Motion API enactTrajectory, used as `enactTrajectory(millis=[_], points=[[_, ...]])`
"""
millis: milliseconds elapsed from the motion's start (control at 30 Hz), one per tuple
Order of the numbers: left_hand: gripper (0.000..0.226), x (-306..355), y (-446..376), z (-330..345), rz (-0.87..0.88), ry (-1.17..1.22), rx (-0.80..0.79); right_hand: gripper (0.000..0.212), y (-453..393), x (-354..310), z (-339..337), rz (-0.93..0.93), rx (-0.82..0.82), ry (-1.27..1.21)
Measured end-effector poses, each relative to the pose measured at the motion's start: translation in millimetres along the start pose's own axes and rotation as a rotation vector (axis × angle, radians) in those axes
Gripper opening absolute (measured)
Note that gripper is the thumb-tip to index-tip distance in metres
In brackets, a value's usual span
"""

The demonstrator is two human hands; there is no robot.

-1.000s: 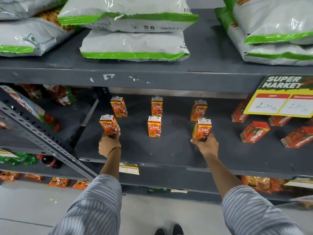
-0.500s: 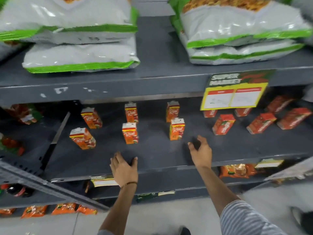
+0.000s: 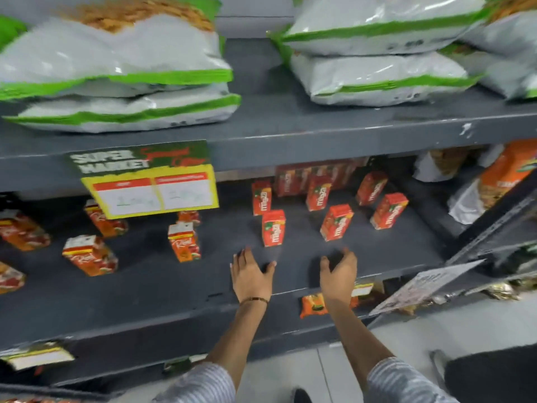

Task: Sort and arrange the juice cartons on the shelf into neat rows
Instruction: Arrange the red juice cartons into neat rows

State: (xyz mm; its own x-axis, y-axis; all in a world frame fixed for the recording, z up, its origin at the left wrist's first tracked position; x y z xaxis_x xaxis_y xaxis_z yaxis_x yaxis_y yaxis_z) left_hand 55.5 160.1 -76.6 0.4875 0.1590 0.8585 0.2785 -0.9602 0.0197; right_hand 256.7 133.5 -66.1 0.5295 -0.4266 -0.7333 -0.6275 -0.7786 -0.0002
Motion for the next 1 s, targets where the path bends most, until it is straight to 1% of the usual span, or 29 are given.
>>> enactTrajectory(millis=[167,200,333,500,667,767,867,1000], points=[[0.081,30.1,-10.5,27.8,-0.106,0.068,0.055,0.060,-46.6,2.2,-12.2,-0.088,-0.145,0.065],[0.080,33.6,-11.5,29.5,-0.119,0.070,0.069,0.061,-55.2,2.6,-12.2,-0.090,-0.175,0.062],[0.074,41.3,-13.5,31.6,-0.151,0.059,0.135,0.054,-75.9,0.8,-9.3,-0.111,-0.245,0.078],[0.063,48.4,-17.7,33.3,-0.209,0.025,0.200,0.050,-82.1,-2.4,-5.1,-0.094,-0.242,0.072],[0.051,45.7,-22.2,26.7,-0.228,-0.006,0.217,0.049,-79.8,-10.9,-0.6,-0.062,-0.224,0.092],[0.051,40.5,-25.2,18.1,-0.216,-0.035,0.229,0.053,-78.5,-16.0,4.6,-0.075,-0.244,0.135],[0.053,37.5,-27.1,14.1,-0.213,-0.015,0.238,0.055,-78.8,-17.7,5.8,-0.078,-0.251,0.149],[0.061,36.8,-24.6,17.1,-0.224,0.017,0.244,0.057,-77.4,-15.7,6.4,-0.090,-0.252,0.158]])
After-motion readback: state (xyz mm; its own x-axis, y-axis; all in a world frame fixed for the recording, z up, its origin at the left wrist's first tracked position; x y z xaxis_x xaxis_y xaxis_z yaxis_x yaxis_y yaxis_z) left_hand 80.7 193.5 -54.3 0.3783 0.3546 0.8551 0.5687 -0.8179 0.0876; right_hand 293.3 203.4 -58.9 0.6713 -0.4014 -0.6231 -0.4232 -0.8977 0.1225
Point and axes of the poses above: each hand's wrist, its own y-axis away from the middle knuckle, its own z-axis out of the palm, x = y × z, the point moved 5 cm from there along -y, towards the middle knuckle, and after that the axes turned 14 degrees about y, right-handed, at the moved point
